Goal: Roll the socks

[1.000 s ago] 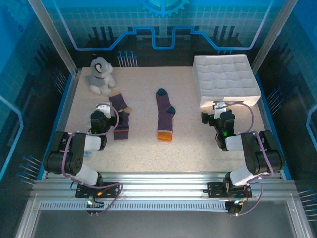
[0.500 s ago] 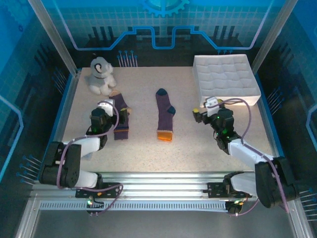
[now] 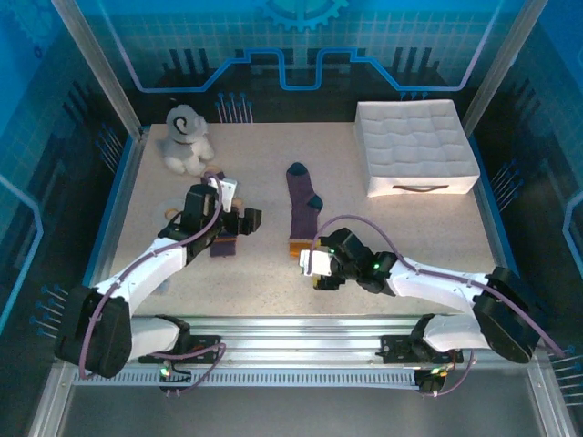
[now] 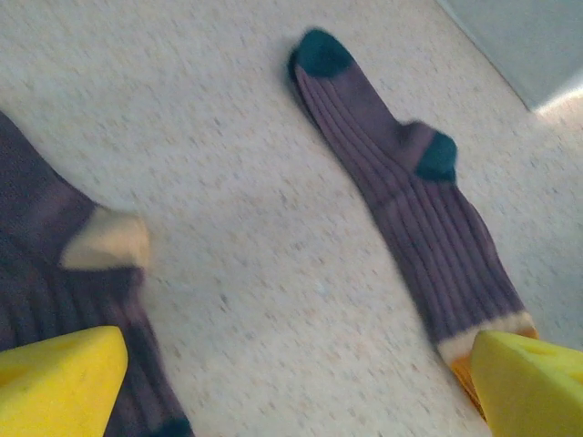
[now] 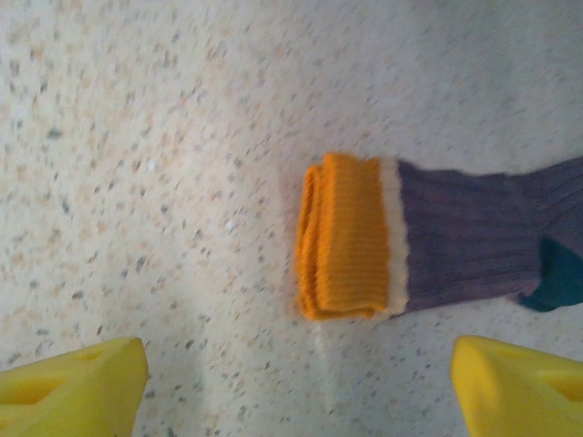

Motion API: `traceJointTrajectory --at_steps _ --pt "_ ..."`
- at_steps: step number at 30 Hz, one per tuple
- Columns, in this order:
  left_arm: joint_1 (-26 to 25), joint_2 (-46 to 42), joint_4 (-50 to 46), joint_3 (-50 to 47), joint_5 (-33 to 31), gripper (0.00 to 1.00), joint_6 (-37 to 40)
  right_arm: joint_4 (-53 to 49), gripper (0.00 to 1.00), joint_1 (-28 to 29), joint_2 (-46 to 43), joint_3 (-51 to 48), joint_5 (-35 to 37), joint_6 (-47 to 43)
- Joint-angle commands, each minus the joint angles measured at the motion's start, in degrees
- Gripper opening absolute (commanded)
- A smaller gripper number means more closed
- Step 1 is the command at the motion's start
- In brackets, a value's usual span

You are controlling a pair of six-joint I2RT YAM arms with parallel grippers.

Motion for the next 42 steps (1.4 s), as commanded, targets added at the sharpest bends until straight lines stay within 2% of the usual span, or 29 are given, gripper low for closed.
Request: traceJointTrajectory --at_steps 1,10,17,20,27,33,37,40,42 --pt "-1.0 -2.4 -6.8 -0.7 4.0 0.97 -5.5 -3.1 0.84 0.6 2.5 3.0 1.2 -3.6" --pt "-2.4 -2.5 -4.3 -3.4 6.2 0.94 -10.4 -2.3 0.78 0.1 11.4 7.5 1.3 -6.5" --pt "-4.1 0.5 -3.6 -2.7 6.5 0.92 -10.9 -1.3 0.61 -2.5 16.2 10.1 1.6 -7.3" --pt "-4.4 1.6 -3.8 -2.2 6.4 0.92 -10.3 -0.4 0.57 -3.4 16.6 10.5 1.5 -7.4" --pt "-4.7 2.5 -3.6 -1.6 5.8 0.92 -9.3 0.0 0.57 -4.7 17.9 10.9 0.2 -8.7" --pt "-4.7 3.8 -4.1 -1.0 5.9 0.92 -8.5 -1.0 0.64 -5.0 19.2 11.8 -1.2 -9.4" --pt "-4.7 4.2 -3.8 -1.0 6.5 0.92 -8.4 -1.0 0.64 -5.4 21.0 12.6 -0.8 -9.0" --pt "-4.7 4.3 -3.9 -1.1 6.9 0.92 -8.1 -1.7 0.6 -5.7 22.9 14.0 -0.6 -8.8" --pt "-4.7 4.1 -4.2 -1.1 7.3 0.9 -7.9 -1.8 0.49 -5.8 23.9 14.3 -0.4 -8.9"
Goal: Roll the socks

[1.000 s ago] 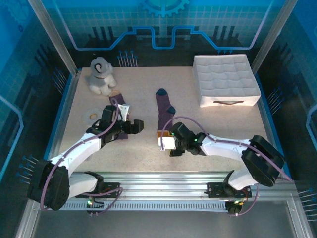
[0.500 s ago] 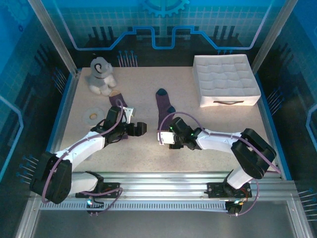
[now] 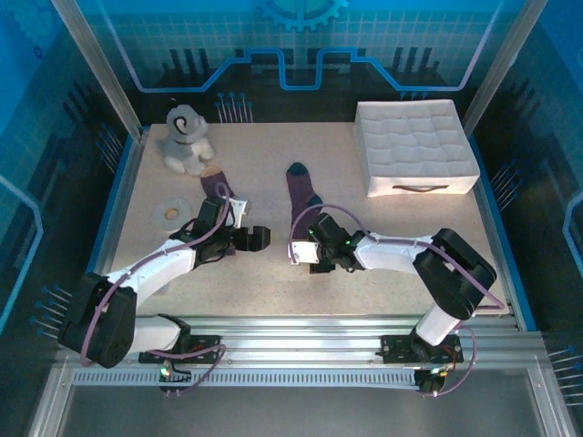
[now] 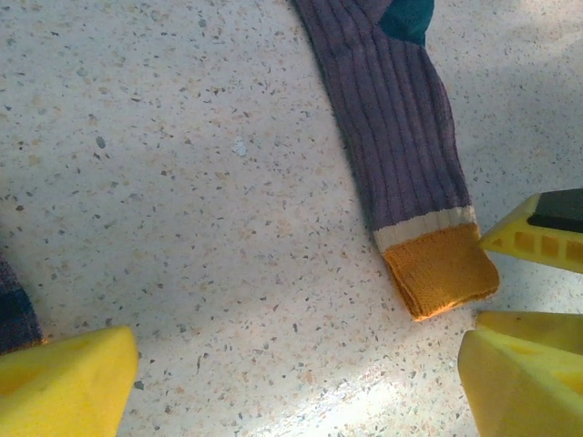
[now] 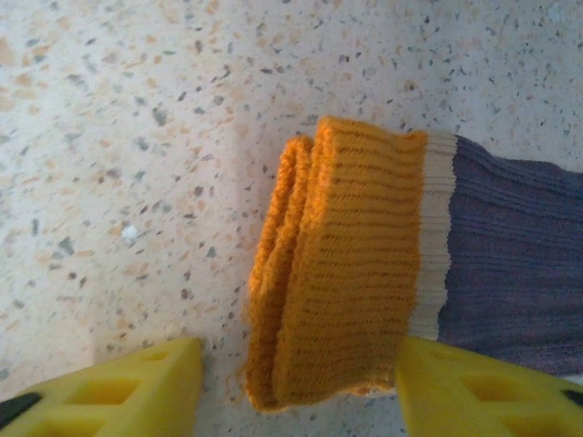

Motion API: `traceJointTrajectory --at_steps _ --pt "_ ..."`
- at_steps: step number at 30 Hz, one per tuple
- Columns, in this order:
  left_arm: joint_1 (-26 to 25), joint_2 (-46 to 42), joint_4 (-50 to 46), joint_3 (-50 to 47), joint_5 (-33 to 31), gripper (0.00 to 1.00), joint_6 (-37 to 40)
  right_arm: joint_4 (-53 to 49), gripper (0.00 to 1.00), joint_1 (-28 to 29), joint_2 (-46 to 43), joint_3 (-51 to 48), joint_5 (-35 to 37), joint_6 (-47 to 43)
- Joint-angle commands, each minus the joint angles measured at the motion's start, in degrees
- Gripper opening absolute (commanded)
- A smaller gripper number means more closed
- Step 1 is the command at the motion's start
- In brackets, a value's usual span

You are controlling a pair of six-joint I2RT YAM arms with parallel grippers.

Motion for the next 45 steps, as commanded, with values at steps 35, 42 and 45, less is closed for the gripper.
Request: traceJointTrajectory --at_steps 35,42,45 --pt "-16.1 10.6 39.0 -10.5 5.2 0.7 40.2 -34.7 0.0 -15.2 9.0 18.8 -34.4 10.1" --pt "-18.2 15.8 39.3 -8.1 4.4 0.71 44.5 -35.8 0.0 -16.1 10.2 19.8 -35.3 10.3" --pt "-19.7 18.1 39.4 -6.9 3.7 0.71 45.8 -36.0 0.0 -16.6 10.4 20.1 -35.8 10.6"
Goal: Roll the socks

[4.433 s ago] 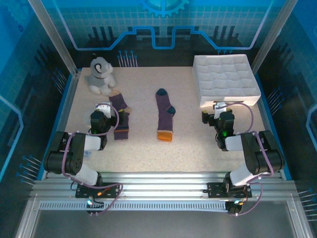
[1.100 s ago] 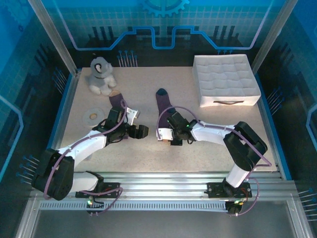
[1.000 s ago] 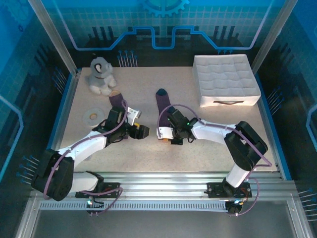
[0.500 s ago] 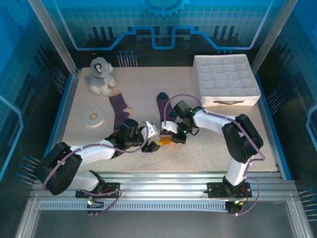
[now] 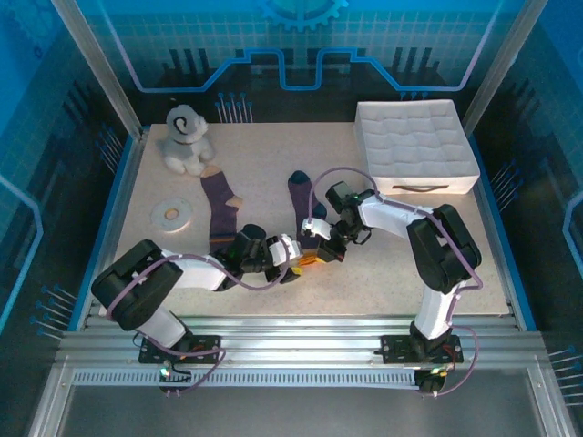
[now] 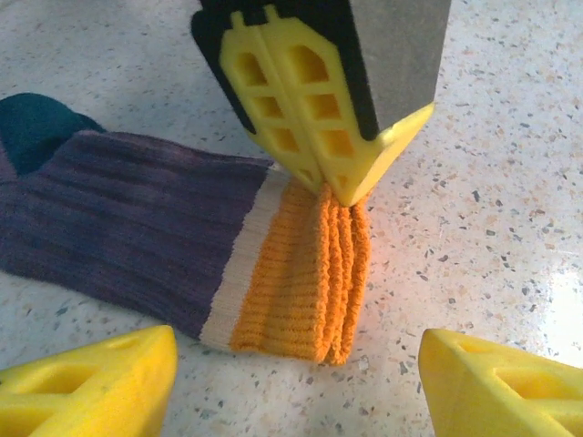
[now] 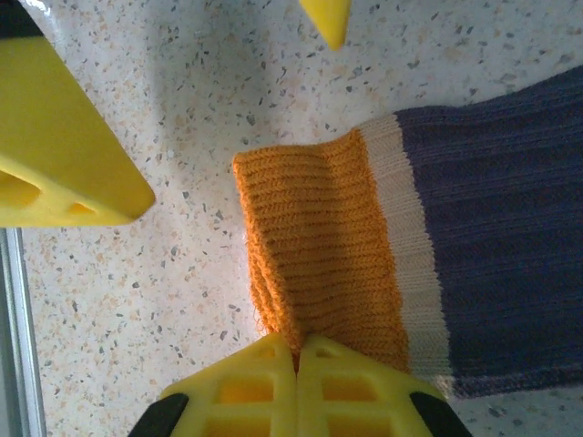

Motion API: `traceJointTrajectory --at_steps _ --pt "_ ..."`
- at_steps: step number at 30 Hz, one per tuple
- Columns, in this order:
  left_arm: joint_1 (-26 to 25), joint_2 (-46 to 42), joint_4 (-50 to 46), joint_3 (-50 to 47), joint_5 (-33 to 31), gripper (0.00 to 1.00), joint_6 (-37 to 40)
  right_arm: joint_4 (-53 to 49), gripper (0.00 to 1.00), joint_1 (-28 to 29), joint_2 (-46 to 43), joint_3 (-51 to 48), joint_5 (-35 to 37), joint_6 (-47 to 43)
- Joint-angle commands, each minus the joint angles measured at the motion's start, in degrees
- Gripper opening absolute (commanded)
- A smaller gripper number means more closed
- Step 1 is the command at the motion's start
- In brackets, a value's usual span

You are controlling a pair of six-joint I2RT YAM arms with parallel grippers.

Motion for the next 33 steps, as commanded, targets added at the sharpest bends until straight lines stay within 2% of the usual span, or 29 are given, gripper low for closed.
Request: traceJointTrajectory --at_steps 1,8,12,19,26,31,33 --pt "-1.7 2.5 2.1 2.6 -1.0 0.71 3.7 -2.4 0.0 -1.2 0.9 2.0 -2.7 0.9" --pt "-4.2 6.9 3.9 3.6 -4.9 0.68 6.2 -3.0 0.0 -2.1 1.5 2.5 -3.8 1.4" --pt "-4.3 8.2 4.9 3.5 -6.6 0.61 6.8 -3.3 0.0 -2.4 1.9 2.7 -4.5 1.6" --pt "-4.4 5.4 1.1 3.9 -6.3 0.22 5.0 -3.8 0.0 -3.5 1.8 2.9 -6.3 4.1" --pt "-4.4 1.7 -7.5 5.1 -4.2 0.0 1.3 -1.9 0.0 -5.1 -3.0 0.2 -9.6 9.2" --pt "-4.4 1.5 -20.0 10.6 -1.8 0.0 -2.6 7.2 0.34 -6.1 -10.9 -5.5 -12.4 17.7" --pt "-4.3 1.9 -22.9 12.0 -0.6 0.0 -3.8 13.5 0.41 -6.1 -14.9 -9.6 -11.6 22.6"
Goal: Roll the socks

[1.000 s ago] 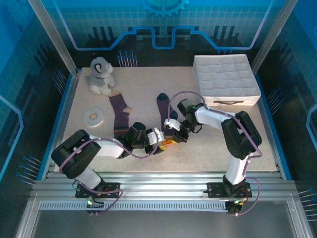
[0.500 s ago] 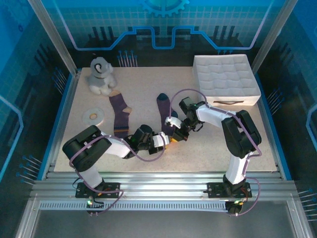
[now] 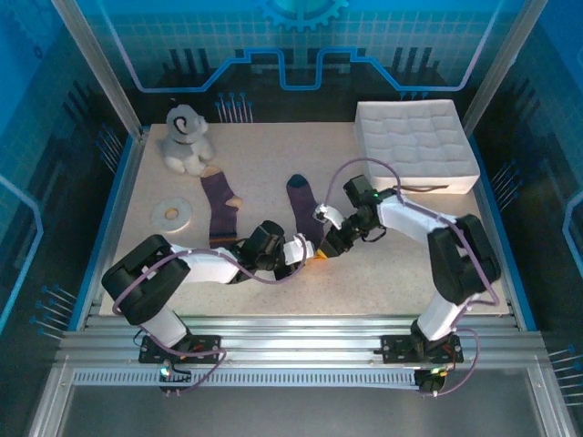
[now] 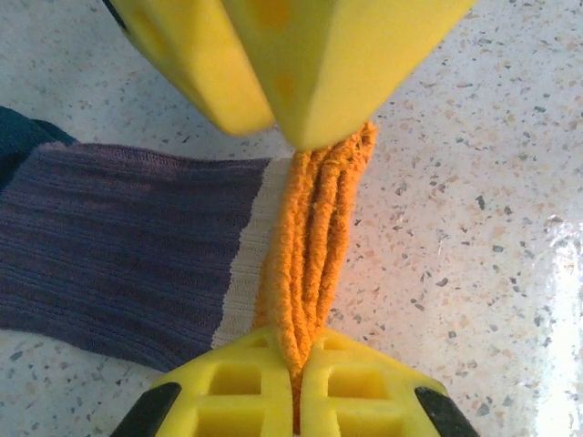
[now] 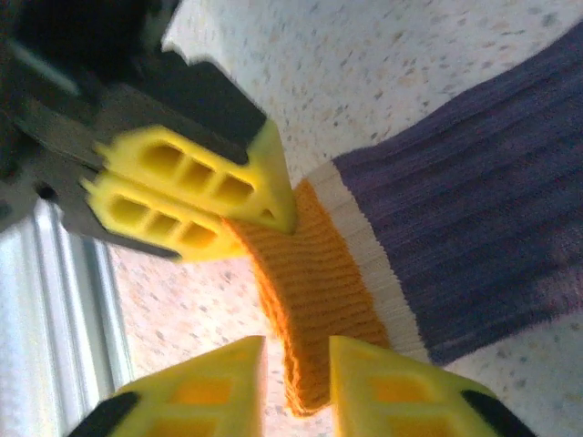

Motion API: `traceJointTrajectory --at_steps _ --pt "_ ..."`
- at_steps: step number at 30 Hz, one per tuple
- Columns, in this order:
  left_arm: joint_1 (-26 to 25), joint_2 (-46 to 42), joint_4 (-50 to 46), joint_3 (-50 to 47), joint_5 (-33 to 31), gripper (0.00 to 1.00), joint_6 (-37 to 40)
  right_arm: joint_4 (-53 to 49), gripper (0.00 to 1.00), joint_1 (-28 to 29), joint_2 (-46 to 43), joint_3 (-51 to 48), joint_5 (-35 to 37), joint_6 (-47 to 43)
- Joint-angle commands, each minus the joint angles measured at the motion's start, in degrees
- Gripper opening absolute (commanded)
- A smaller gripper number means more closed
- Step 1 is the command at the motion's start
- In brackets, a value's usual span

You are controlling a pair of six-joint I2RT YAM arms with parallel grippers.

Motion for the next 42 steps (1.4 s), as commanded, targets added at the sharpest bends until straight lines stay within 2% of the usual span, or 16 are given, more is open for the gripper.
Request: traceJointTrajectory --at_steps 1,3,4,7,11,16,23,42 --pt "-0.3 -0.4 -9.3 2.9 4.3 0.0 -3.7 12.4 0.44 -0.6 -7.4 -6.4 -1.2 11.1" --pt "0.0 -0.3 -9.8 3.0 5.8 0.0 -4.6 21.0 0.55 -0.6 -11.8 -12.8 0.9 17.0" --pt "0.2 -0.1 -10.6 3.4 6.9 0.0 -5.0 26.1 0.57 -0.5 -14.2 -16.3 2.4 20.2" --pt "1.3 1.3 -15.5 6.0 10.5 0.0 -6.8 38.4 0.61 0.1 -20.0 -25.5 5.0 27.2" --pt "3.1 4.0 -23.0 10.7 16.0 0.0 -8.4 46.7 0.63 1.5 -23.6 -32.8 7.2 30.4" --pt "5.4 6.0 -27.3 13.5 19.4 0.0 -9.6 51.5 0.65 2.0 -23.5 -35.9 5.4 29.9" --pt "7.2 10.7 -33.0 17.7 23.7 0.0 -10.0 56.2 0.65 2.6 -18.2 -36.1 3.1 30.7" --pt "9.6 13.4 -33.2 19.1 26.6 0.0 -12.0 56.1 0.63 6.3 -9.0 -34.7 3.3 27.9"
